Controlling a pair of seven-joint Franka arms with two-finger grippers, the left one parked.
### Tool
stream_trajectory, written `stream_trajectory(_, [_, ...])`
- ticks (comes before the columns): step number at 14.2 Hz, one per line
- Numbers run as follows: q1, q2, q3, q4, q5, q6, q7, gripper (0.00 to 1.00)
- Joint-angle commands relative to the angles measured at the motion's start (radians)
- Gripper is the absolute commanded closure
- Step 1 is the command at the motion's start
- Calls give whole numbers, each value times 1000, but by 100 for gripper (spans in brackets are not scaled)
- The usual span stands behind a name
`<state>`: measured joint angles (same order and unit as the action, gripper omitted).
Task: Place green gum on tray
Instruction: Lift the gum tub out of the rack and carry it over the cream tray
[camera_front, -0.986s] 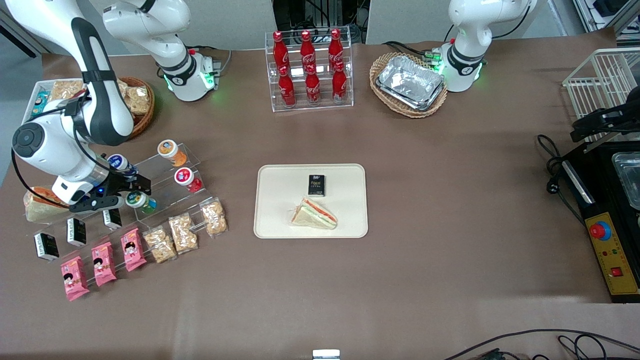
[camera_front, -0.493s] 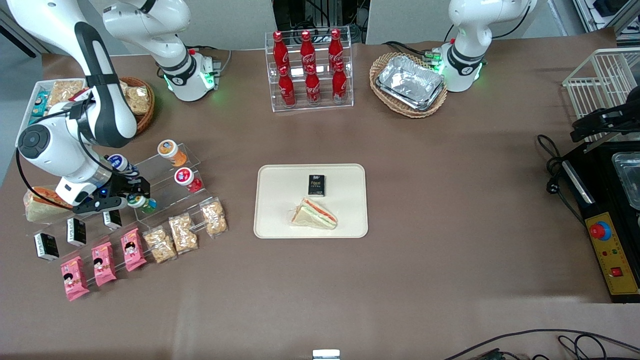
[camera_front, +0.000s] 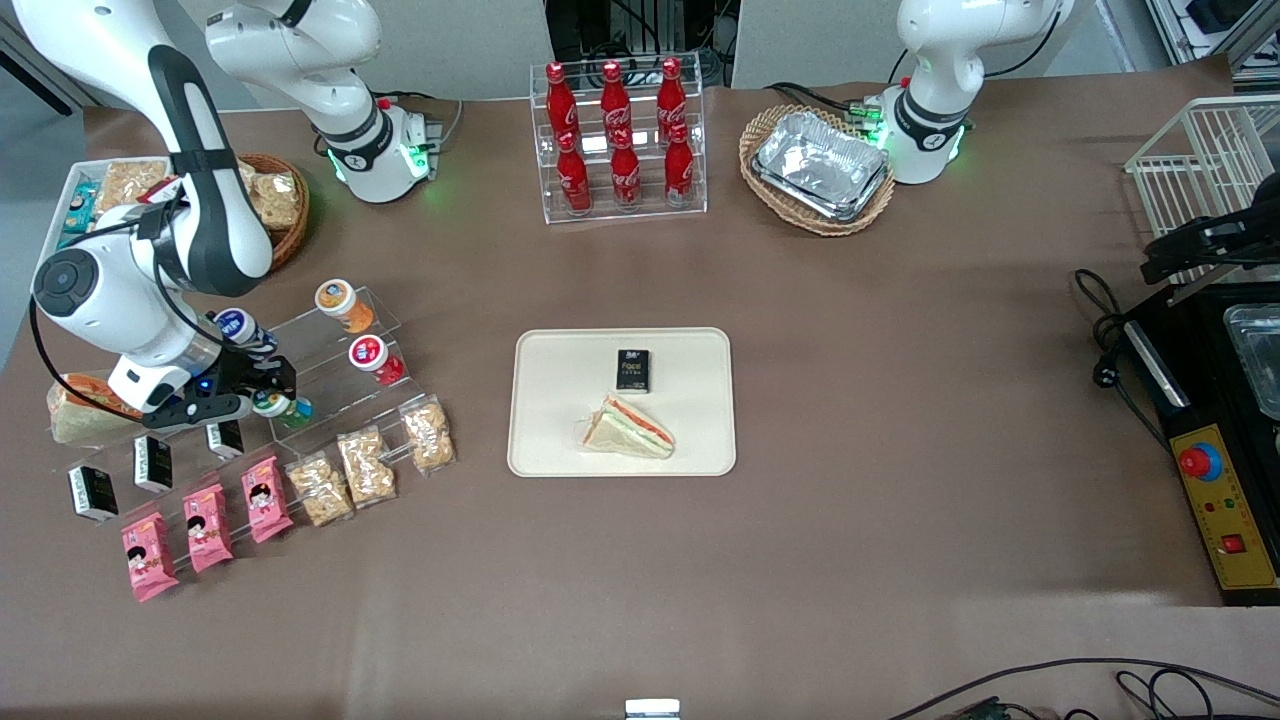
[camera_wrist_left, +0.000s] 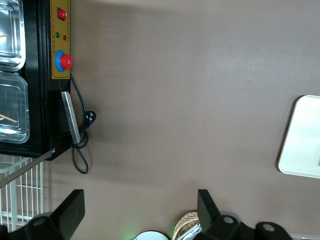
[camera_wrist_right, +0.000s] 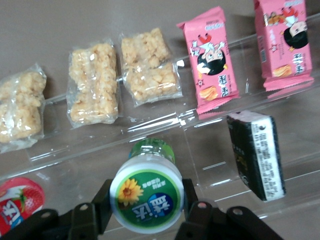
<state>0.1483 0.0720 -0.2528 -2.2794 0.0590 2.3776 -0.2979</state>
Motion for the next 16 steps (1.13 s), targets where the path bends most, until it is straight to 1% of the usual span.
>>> stream_trajectory(1, [2, -99, 0, 59, 19, -114, -10, 74])
stream_trajectory(3, [7, -132, 4, 174, 16, -289, 12, 74])
stream_trajectory(4, [13, -129, 18, 260, 16, -390, 32, 74])
stream_trajectory(6, [31, -124, 52, 404, 16, -580, 129, 74])
stream_trajectory(9, [68, -120, 159, 543, 10, -702, 358, 74])
stream_trajectory(11, [70, -118, 252, 552, 21, -707, 518, 74])
stream_trajectory(13, [76, -97, 370, 552, 21, -692, 708, 74])
stream_trajectory(14, [77, -69, 435, 552, 21, -661, 797, 74])
stream_trajectory(16, [79, 10, 567, 551, 9, -525, 995, 75])
